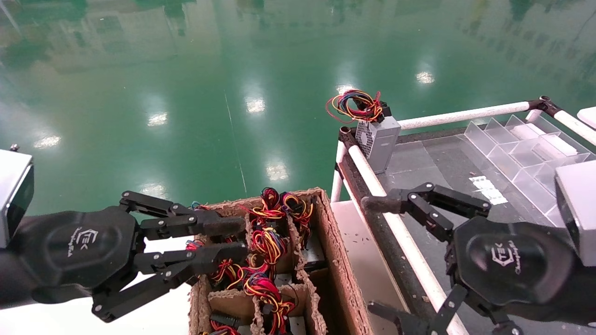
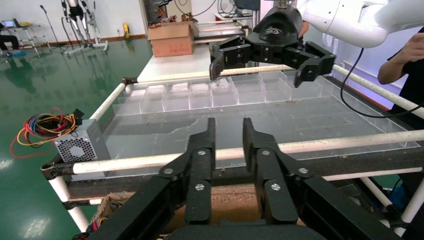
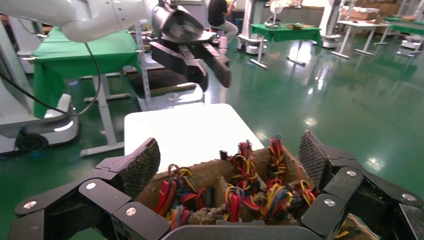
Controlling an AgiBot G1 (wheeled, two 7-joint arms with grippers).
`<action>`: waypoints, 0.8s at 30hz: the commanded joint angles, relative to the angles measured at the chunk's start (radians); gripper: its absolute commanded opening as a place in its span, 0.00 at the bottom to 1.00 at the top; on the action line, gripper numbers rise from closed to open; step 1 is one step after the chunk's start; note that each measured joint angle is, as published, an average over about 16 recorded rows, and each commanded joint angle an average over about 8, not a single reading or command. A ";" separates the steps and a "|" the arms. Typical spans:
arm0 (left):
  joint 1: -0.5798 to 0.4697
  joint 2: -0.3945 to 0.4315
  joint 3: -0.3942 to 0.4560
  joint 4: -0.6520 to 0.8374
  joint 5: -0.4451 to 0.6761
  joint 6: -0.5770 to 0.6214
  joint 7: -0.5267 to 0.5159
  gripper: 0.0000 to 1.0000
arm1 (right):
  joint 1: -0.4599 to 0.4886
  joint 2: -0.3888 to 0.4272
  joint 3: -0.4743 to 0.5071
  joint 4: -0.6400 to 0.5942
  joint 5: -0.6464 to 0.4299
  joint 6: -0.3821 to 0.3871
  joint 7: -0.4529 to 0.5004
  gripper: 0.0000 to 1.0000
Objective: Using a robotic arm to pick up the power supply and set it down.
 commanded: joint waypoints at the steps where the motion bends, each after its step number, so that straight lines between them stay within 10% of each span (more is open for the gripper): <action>1: 0.000 0.000 0.000 0.000 0.000 0.000 0.000 1.00 | 0.001 -0.001 -0.004 -0.004 -0.006 0.000 0.002 1.00; 24: 0.000 0.000 0.000 0.000 0.000 0.000 0.000 1.00 | 0.283 -0.250 -0.221 -0.435 -0.359 0.043 0.116 1.00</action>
